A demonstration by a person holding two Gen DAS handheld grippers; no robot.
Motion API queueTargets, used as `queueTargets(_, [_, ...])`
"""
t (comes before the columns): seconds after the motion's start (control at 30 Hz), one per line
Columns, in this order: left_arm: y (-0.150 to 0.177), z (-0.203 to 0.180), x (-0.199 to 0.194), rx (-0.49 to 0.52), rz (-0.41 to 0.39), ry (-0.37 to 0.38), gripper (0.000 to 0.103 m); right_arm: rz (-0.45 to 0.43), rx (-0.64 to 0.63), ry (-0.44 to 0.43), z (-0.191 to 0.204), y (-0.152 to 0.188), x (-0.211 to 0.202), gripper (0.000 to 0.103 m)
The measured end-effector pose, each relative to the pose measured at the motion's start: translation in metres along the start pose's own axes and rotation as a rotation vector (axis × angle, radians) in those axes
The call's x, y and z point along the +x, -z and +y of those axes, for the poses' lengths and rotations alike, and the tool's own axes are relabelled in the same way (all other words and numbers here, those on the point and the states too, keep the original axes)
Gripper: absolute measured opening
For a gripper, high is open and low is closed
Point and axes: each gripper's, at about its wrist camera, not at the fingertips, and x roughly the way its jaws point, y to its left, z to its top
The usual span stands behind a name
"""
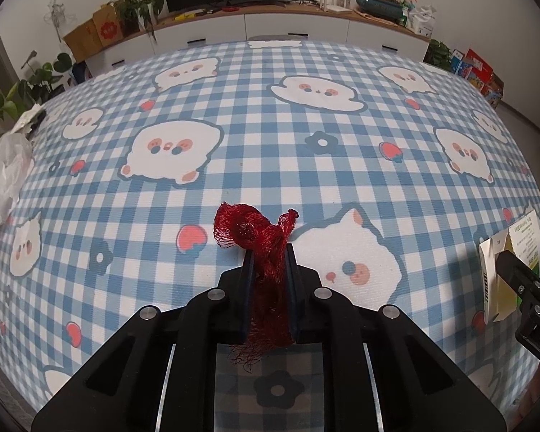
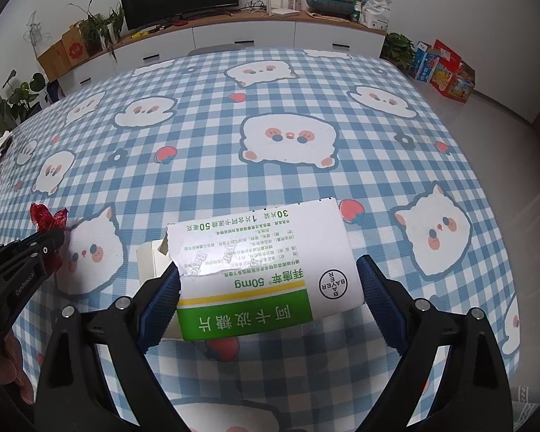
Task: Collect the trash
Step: 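Carry the red mesh net and the medicine box over the bin with both tools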
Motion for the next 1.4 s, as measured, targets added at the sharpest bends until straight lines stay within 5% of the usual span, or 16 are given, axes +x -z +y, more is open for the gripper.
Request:
queueTargets(0.7, [0.039,0.017,-0.045,0.000,-0.025,0.041,0.014,-0.043,-0.011,-0.007,0.013,0.033,-0.039,0.088])
queueTargets(1.4, [0.119,0.027,-0.104,-0.003,-0.041,0.062,0.014,-0.071,-0.007,-0.025,0.032,0.099,-0.089,0.088])
